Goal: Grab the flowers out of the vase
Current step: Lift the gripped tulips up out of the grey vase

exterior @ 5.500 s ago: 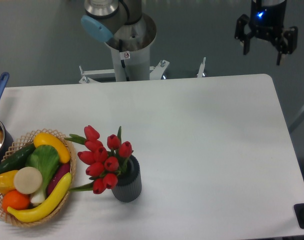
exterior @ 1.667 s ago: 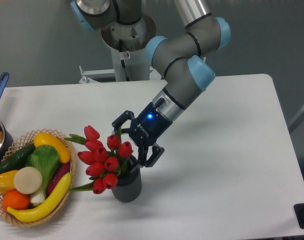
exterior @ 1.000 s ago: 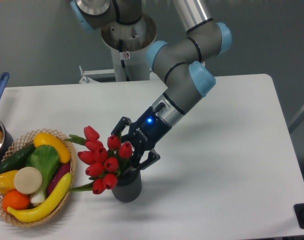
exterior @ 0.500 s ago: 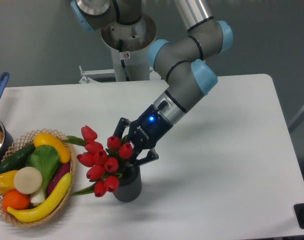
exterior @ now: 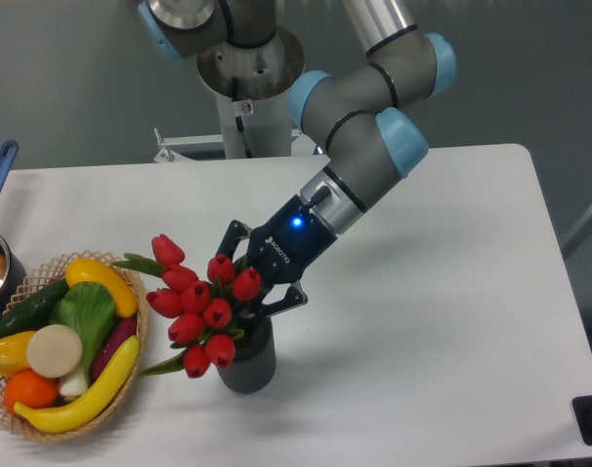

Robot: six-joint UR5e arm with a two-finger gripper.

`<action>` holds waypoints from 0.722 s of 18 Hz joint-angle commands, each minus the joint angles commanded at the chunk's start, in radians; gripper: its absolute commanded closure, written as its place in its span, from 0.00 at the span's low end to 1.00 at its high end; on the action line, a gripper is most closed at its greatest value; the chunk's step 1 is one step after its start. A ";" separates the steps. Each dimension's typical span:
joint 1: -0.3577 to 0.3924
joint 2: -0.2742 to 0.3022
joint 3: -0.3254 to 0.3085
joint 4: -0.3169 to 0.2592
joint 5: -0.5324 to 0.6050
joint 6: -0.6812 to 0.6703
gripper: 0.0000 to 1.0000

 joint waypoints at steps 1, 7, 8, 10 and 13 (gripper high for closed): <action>0.002 0.009 0.006 0.000 0.000 -0.015 0.56; 0.015 0.049 0.038 0.000 -0.003 -0.092 0.56; 0.017 0.058 0.043 0.000 -0.003 -0.101 0.56; 0.020 0.069 0.048 0.000 -0.003 -0.118 0.56; 0.020 0.083 0.054 0.000 -0.024 -0.140 0.56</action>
